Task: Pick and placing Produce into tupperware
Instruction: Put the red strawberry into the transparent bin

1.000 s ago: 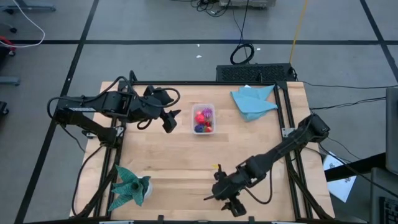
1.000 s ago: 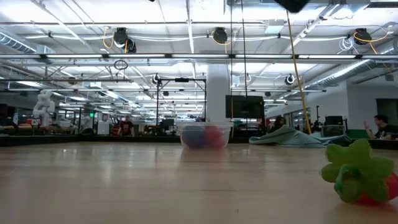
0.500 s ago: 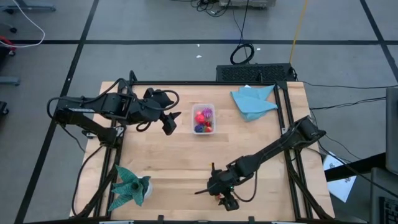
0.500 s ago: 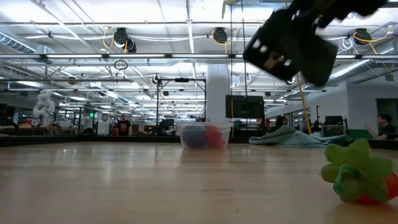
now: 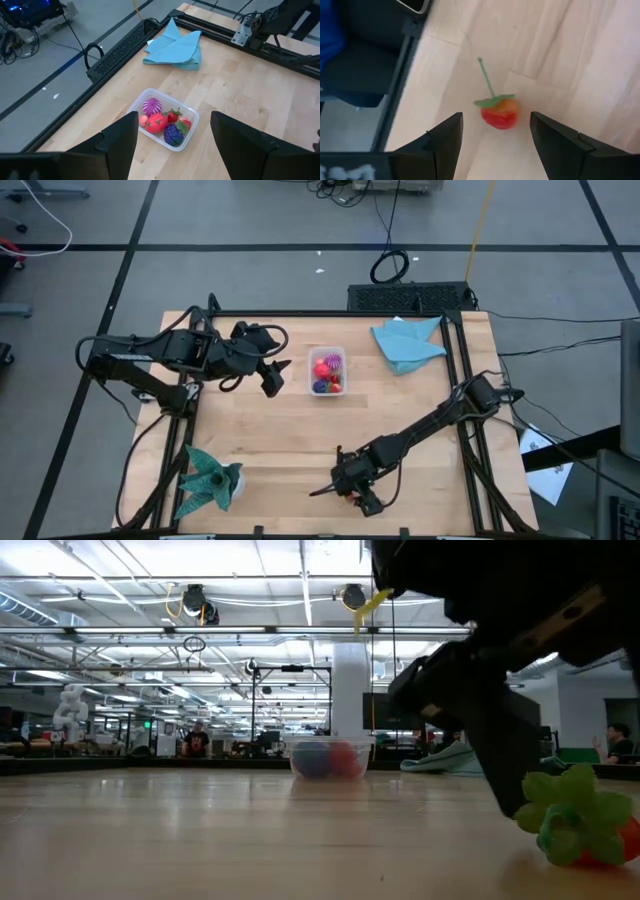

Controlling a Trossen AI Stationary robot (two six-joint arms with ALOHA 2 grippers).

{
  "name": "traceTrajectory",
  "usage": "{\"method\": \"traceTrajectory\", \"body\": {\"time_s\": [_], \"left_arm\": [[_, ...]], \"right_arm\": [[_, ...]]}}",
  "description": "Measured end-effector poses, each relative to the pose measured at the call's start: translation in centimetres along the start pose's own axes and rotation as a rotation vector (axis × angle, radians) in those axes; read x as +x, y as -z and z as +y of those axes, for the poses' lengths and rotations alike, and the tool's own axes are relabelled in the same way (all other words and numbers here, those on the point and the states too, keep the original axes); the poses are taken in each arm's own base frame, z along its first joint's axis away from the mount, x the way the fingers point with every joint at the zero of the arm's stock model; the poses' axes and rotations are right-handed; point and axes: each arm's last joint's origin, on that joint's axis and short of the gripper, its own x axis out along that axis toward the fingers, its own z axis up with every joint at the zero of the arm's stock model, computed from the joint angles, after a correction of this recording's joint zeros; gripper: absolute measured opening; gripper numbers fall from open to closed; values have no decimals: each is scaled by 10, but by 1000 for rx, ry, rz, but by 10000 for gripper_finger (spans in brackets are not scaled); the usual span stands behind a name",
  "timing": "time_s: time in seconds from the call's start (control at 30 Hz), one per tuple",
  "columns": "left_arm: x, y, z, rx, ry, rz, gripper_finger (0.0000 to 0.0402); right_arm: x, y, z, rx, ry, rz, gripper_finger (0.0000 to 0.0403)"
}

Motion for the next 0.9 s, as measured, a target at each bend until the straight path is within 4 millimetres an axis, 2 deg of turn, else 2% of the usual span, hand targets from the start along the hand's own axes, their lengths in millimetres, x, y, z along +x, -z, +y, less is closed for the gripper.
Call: {"method": "traceTrajectory", "body": {"time_s": [0.4, 0.9], "left_arm": [[-1, 1, -1, 2, 10, 3, 255], [-7, 5, -11, 28, 50, 5, 255]], "right_arm": [[13, 2, -9, -1, 7, 19, 224], [14, 2, -10, -6, 27, 16, 221]]}}
